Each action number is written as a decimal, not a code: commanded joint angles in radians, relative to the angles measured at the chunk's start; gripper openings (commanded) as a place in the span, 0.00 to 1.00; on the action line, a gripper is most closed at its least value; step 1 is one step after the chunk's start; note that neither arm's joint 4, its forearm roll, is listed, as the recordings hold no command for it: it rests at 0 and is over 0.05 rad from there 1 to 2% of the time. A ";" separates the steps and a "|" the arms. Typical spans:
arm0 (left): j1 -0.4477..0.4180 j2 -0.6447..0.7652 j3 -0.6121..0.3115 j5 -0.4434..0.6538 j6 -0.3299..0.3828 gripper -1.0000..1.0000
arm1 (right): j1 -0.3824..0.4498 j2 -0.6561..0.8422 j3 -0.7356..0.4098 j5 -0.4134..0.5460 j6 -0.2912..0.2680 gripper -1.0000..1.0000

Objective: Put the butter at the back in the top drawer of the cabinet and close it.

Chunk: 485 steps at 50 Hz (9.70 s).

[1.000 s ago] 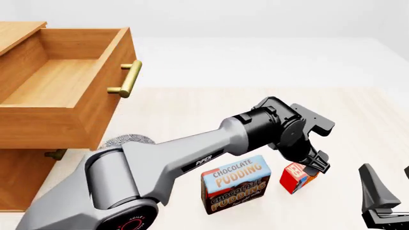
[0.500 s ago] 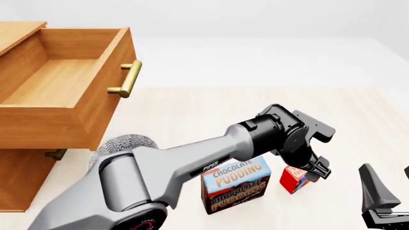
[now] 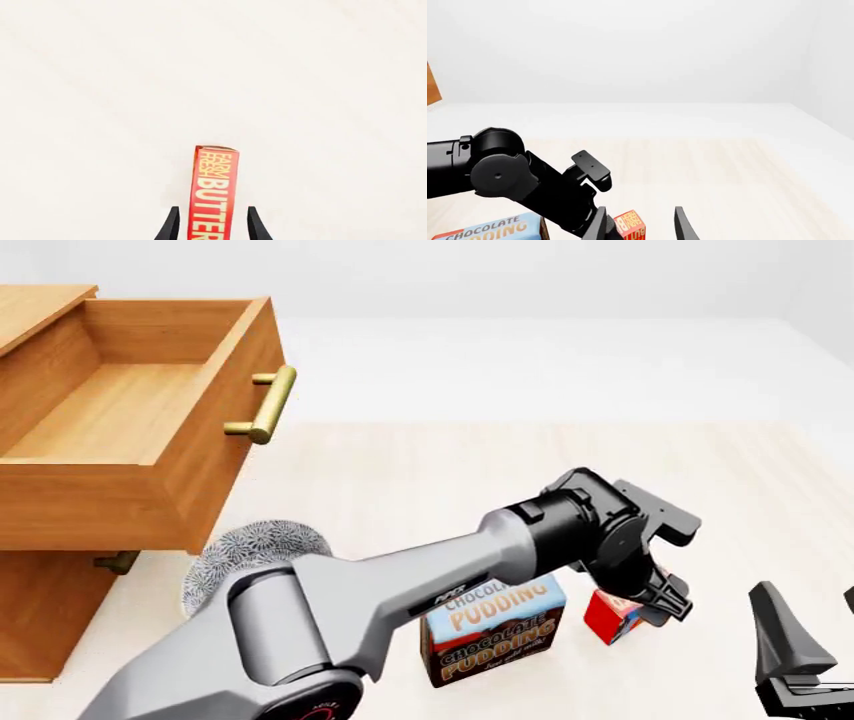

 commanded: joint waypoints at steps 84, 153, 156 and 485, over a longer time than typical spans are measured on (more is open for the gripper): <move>-0.006 0.040 0.025 -0.041 -0.036 1.00 | 0.000 0.000 0.000 0.000 0.000 1.00; -0.003 -0.068 0.071 -0.074 -0.001 0.00 | 0.000 0.000 0.000 0.000 0.000 1.00; -0.001 -0.081 0.073 -0.074 0.006 0.00 | 0.000 0.000 0.000 0.000 0.000 1.00; 1.010 -1.271 0.775 0.218 0.434 0.00 | 0.000 0.000 0.000 0.000 0.000 1.00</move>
